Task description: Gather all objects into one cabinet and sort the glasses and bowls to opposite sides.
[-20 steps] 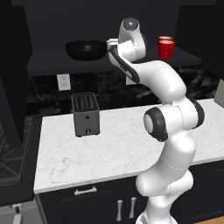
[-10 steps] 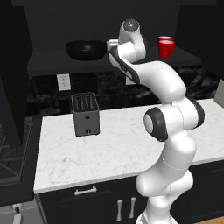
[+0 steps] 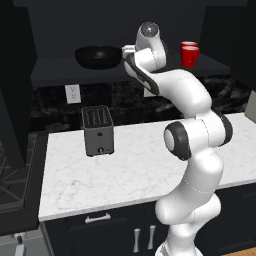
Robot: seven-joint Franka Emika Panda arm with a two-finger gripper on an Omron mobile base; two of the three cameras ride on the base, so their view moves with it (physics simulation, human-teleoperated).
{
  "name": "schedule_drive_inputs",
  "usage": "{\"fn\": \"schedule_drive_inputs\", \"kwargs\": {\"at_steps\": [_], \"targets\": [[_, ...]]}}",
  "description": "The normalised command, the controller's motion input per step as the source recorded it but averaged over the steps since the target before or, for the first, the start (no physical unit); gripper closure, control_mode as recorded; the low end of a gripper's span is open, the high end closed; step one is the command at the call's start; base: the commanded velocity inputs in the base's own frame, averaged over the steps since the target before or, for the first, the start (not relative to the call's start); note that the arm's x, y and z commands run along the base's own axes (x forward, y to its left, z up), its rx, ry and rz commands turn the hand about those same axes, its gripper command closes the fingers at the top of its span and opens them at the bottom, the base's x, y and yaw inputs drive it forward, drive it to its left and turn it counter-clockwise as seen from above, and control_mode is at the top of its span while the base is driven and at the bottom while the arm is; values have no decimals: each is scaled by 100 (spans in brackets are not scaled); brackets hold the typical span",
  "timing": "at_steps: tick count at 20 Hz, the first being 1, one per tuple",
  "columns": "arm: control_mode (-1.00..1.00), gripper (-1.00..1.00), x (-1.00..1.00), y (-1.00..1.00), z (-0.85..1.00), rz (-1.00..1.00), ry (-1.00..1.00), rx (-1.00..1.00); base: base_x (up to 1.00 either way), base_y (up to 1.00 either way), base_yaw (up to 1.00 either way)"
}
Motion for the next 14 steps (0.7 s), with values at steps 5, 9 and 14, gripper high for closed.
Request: {"fn": "schedule_drive_inputs", "kwargs": {"at_steps": [5,9,14], "targets": [[-100,100,17,0,0,0,0,0,0,0,0],[-100,100,6,0,0,0,0,0,0,0,0],[-100,100,-33,-4,0,0,-4,0,0,0,0]]}}
